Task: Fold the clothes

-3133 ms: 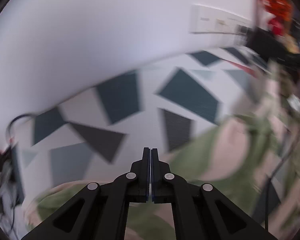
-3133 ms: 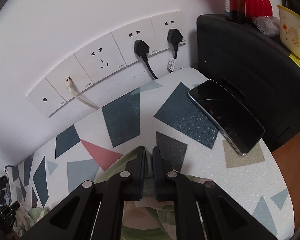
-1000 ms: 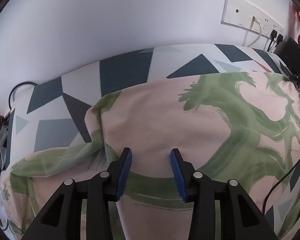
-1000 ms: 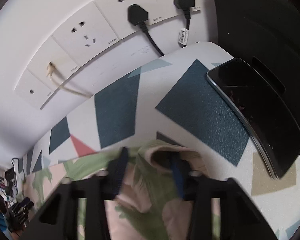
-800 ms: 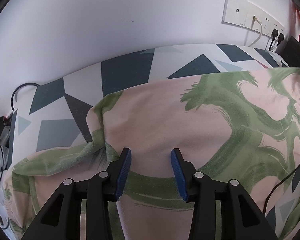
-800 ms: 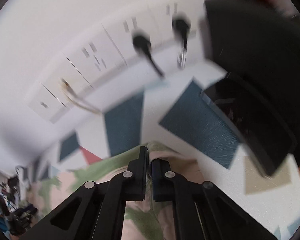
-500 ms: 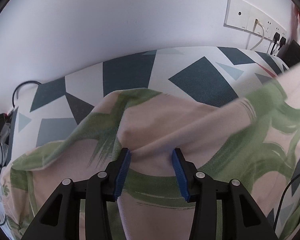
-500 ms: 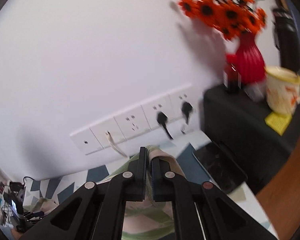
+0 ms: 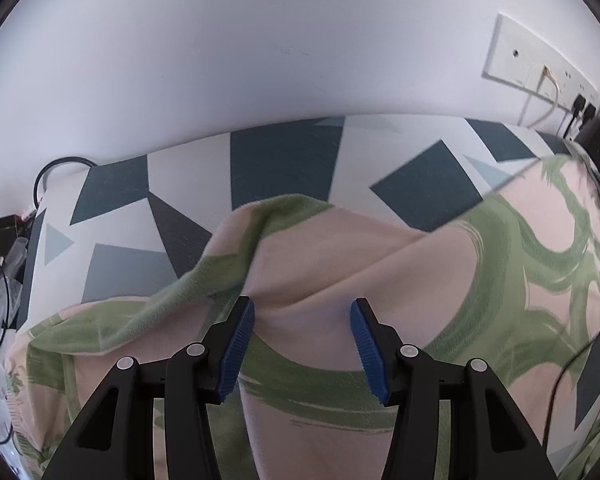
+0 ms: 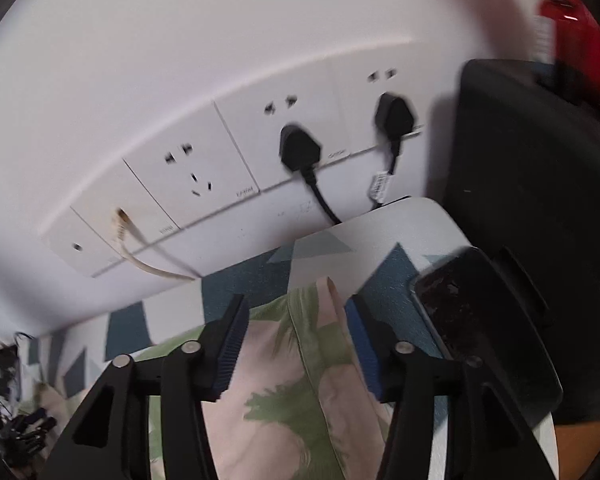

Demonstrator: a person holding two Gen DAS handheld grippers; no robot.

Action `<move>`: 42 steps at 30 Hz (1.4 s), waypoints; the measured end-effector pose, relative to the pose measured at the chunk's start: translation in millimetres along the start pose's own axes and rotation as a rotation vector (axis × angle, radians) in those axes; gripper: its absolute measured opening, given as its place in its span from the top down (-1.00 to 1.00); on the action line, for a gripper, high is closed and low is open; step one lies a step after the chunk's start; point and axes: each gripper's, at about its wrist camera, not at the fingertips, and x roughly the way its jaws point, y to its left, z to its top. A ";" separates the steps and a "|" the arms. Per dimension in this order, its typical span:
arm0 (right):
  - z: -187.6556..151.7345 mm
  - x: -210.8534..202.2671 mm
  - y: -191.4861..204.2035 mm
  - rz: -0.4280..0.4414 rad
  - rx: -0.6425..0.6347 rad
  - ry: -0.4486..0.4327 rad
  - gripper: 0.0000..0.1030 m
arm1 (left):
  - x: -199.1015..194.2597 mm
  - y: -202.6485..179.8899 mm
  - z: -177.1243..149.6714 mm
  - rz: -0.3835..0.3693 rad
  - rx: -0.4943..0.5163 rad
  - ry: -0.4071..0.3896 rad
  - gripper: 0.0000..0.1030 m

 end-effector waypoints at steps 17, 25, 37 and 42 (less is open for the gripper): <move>-96.2 11.6 13.4 -0.190 -0.224 0.179 -0.14 | 34.4 6.4 48.2 0.042 0.050 -0.007 -0.01; -108.3 -10.9 -11.6 -0.265 -0.150 0.189 -0.17 | 46.3 9.4 70.3 0.142 0.069 -0.085 -0.02; -106.1 -75.8 -26.9 -0.097 0.195 -0.049 -0.66 | -38.7 18.3 68.8 0.015 0.045 -0.126 0.02; -124.4 -122.3 -32.0 -0.041 0.317 -0.093 -0.79 | -101.1 49.5 11.5 -0.045 0.041 -0.135 -0.09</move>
